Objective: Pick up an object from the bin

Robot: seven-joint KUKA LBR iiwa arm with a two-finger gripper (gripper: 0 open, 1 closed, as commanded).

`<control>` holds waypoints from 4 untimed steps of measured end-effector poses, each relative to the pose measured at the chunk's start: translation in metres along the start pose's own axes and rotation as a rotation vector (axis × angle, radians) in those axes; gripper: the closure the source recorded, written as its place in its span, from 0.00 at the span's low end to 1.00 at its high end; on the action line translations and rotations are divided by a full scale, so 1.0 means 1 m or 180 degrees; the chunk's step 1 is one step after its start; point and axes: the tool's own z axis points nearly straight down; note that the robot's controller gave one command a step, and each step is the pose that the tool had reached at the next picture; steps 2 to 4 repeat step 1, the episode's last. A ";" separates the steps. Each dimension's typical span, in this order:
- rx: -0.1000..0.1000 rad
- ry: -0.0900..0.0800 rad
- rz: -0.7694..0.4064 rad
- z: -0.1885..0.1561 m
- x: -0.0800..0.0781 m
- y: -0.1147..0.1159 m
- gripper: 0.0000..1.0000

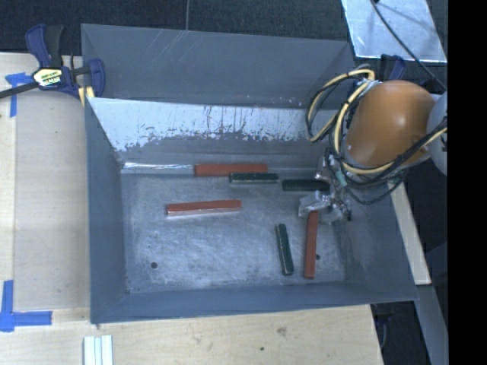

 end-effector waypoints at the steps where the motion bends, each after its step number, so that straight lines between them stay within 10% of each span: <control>1: 0.0033 0.0000 -0.0001 -0.179 -0.008 -0.029 1.00; 4: 0.0033 0.0000 -0.0001 -0.179 -0.008 -0.029 1.00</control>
Offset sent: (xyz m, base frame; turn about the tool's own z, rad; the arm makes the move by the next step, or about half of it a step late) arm 0.0273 -0.0005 0.1733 -0.0020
